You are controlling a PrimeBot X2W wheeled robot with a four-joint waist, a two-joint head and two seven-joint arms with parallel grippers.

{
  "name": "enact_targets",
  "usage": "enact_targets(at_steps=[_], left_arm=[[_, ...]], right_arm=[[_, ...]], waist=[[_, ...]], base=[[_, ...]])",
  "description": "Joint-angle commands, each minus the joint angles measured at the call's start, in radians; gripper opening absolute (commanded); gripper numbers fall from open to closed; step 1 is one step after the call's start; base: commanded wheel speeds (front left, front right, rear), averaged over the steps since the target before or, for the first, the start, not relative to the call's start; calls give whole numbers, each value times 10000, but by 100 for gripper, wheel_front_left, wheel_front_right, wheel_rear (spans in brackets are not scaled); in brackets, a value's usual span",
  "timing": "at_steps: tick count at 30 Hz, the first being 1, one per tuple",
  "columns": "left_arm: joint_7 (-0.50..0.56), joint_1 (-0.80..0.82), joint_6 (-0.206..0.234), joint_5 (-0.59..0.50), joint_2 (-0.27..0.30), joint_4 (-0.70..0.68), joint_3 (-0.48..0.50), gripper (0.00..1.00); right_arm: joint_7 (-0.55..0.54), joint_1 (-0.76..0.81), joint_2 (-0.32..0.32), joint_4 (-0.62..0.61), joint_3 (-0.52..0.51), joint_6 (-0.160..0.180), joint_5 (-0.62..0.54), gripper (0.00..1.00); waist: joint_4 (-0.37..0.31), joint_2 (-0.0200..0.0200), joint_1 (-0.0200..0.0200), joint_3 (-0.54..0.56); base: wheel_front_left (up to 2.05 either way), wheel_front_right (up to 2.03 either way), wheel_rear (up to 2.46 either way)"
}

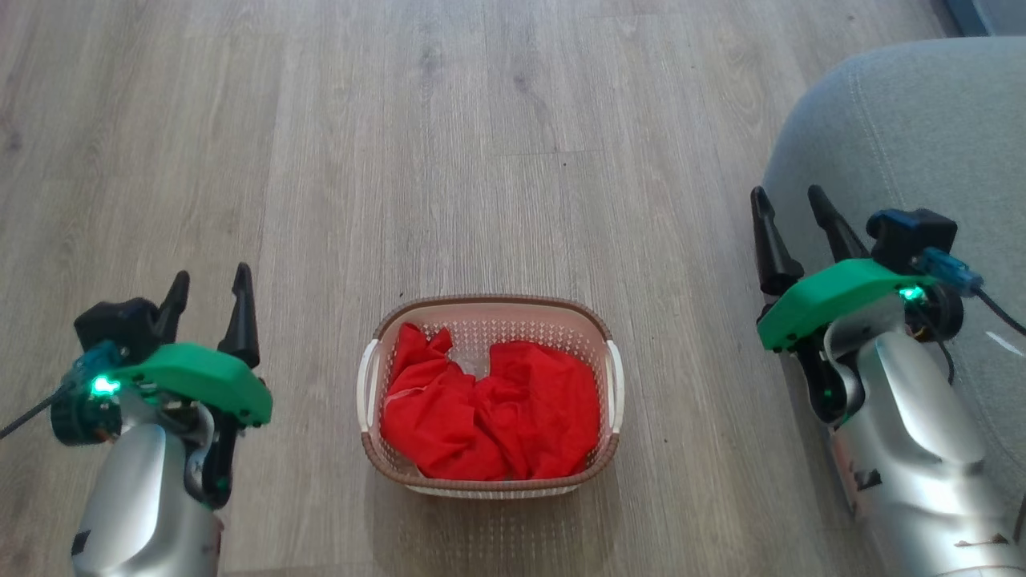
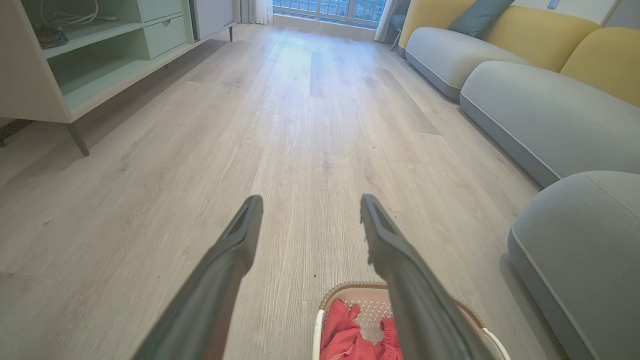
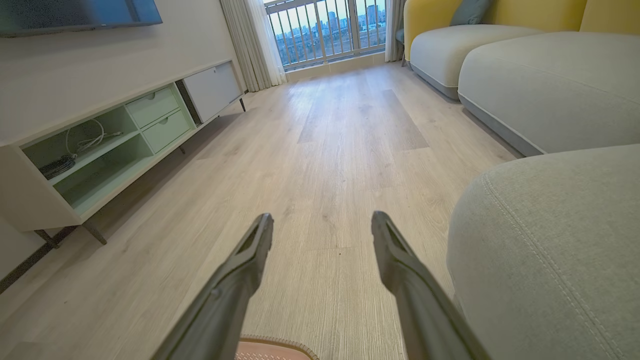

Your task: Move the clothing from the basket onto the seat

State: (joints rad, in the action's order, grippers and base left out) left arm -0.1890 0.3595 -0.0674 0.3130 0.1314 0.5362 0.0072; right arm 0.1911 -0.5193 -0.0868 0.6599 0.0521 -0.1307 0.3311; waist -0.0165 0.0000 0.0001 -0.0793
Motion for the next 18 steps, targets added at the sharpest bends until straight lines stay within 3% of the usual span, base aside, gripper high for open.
enact_targets(at_steps=[1,18], left_arm=[[-169,632,47,-271,330,-257,345,100],[-666,737,58,-2360,115,-508,912,100]], right_arm=[[143,-592,-19,-250,176,0,-260,100],[644,-776,103,-440,-46,0,-2330,100]], waist=[[2,0,-1,-2],[-3,0,-1,-62]], base=[[0,0,0],[0,0,0]])
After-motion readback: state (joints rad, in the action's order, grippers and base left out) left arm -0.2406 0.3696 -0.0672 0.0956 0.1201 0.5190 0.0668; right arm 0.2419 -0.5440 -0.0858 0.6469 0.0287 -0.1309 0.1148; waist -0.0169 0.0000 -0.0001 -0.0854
